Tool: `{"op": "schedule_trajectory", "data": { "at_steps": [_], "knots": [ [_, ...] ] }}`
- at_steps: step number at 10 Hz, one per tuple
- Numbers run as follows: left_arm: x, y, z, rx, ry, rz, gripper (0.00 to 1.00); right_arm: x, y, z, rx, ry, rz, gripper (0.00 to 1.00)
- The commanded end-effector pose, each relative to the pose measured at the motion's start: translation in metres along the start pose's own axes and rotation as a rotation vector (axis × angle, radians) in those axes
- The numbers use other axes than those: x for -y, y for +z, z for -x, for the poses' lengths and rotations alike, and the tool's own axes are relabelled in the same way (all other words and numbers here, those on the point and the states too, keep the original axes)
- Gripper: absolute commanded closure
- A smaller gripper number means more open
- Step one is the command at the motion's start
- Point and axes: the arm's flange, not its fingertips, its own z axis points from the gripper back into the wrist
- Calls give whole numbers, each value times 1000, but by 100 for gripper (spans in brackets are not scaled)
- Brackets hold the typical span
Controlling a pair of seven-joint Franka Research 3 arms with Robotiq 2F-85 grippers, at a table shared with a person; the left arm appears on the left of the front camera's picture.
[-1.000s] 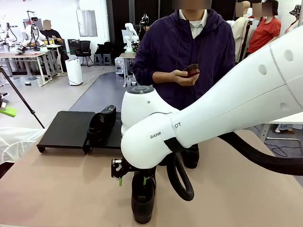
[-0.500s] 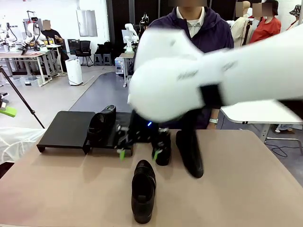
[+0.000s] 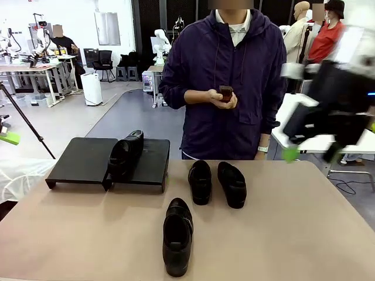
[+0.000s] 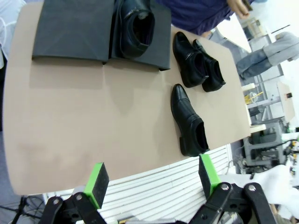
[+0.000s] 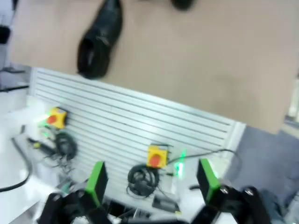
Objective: Organize the shoes by placing them on the stand.
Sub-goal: Pick up one Shoe and place it in the middle of the table, then place the Shoe from the middle of the table onto the Shoes Stand.
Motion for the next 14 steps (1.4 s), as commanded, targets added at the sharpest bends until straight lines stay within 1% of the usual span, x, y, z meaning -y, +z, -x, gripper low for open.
{"op": "schedule_trajectory", "data": {
  "at_steps": [1,2,3,4,5,6,7,8,14],
  "knots": [
    [-2,0,-2,8,-8,5,0,73,9,14,31,24,-67,0],
    [-2,0,-2,8,-8,5,0,111,13,27,76,-1,-106,0],
    [-2,0,-2,8,-8,5,0,142,13,38,155,-49,-166,0],
    [-2,0,-2,8,-8,5,0,164,8,45,202,-124,-166,0],
    [-2,0,-2,8,-8,5,0,181,5,51,262,-158,-187,0],
    [-2,0,-2,8,-8,5,0,188,1,53,302,-164,-204,0],
    [-2,0,-2,8,-8,5,0,185,-8,48,311,-191,-154,0],
    [-2,0,-2,8,-8,5,0,194,14,56,234,-185,-184,0],
    [-2,0,-2,8,-8,5,0,194,14,56,234,-185,-184,0]
  ]
}}
